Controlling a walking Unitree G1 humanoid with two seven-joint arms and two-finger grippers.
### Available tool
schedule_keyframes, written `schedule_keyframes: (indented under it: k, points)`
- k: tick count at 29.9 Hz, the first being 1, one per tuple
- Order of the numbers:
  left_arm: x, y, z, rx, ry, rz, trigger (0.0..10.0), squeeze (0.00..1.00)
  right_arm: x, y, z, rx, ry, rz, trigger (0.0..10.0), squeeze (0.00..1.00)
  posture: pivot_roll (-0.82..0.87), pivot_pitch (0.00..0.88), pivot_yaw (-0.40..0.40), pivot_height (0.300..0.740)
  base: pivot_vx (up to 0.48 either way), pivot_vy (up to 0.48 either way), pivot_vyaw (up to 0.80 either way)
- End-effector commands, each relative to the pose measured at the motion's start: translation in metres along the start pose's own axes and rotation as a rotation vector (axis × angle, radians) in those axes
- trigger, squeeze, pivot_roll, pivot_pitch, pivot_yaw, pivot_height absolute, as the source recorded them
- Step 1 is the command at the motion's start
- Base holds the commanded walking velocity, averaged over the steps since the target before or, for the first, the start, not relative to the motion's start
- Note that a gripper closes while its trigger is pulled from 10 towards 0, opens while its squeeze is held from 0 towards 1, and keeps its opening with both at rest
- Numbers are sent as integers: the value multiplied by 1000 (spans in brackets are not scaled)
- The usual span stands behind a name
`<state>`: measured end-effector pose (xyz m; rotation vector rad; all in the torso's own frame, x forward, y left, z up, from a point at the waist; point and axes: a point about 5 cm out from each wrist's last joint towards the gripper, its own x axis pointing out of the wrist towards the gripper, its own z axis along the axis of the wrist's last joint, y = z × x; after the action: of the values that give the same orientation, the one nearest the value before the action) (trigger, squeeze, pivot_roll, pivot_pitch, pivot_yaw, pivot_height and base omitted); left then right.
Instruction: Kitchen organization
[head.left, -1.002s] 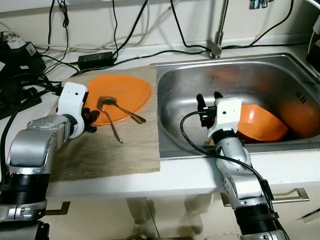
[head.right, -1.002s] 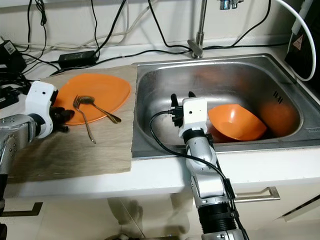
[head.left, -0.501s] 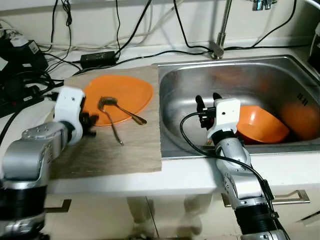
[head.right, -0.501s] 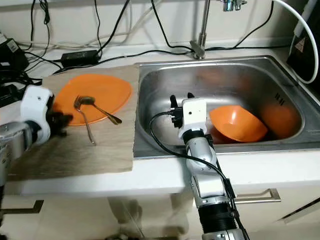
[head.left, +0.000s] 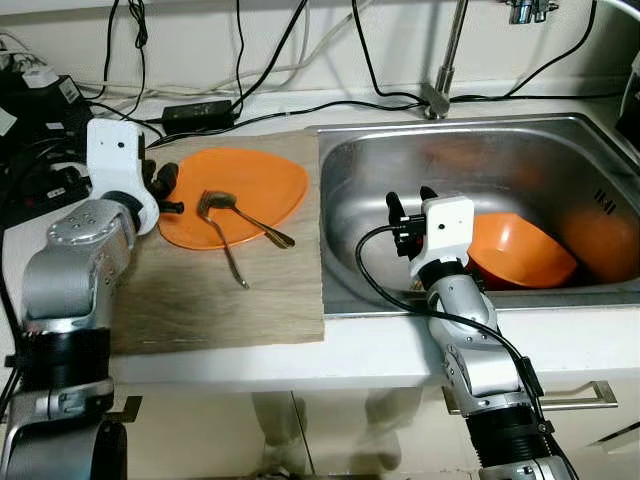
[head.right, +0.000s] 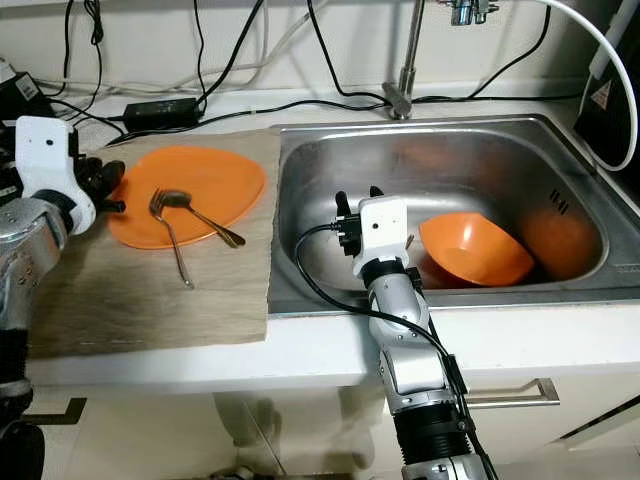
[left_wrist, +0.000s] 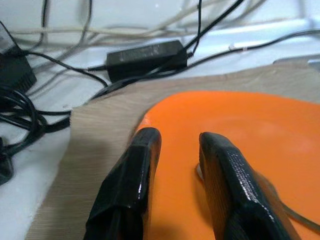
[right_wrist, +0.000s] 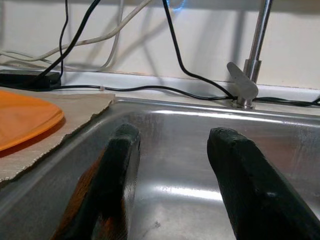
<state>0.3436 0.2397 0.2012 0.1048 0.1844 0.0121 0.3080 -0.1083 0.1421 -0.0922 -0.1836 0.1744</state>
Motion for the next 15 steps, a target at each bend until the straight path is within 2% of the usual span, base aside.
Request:
schedule_keyframes:
  k: [1,6,10,15]
  points:
    - [3,1,0,12,-3,15,10000,0,2,1,-1,-9,2,10,10000,0,4,0,80,740,0,0,0]
    - [16,0,-13,21,50,12,10000,0,3,2,0,-13,0,14,10000,0,-1,3,79,740,0,0,0]
    - [17,1,-23,21,108,9,10000,0,3,2,0,-15,3,16,10000,0,-3,9,82,740,0,0,0]
    - [17,1,-27,21,129,5,10000,0,2,1,-1,-15,7,15,10000,0,-1,15,83,740,0,0,0]
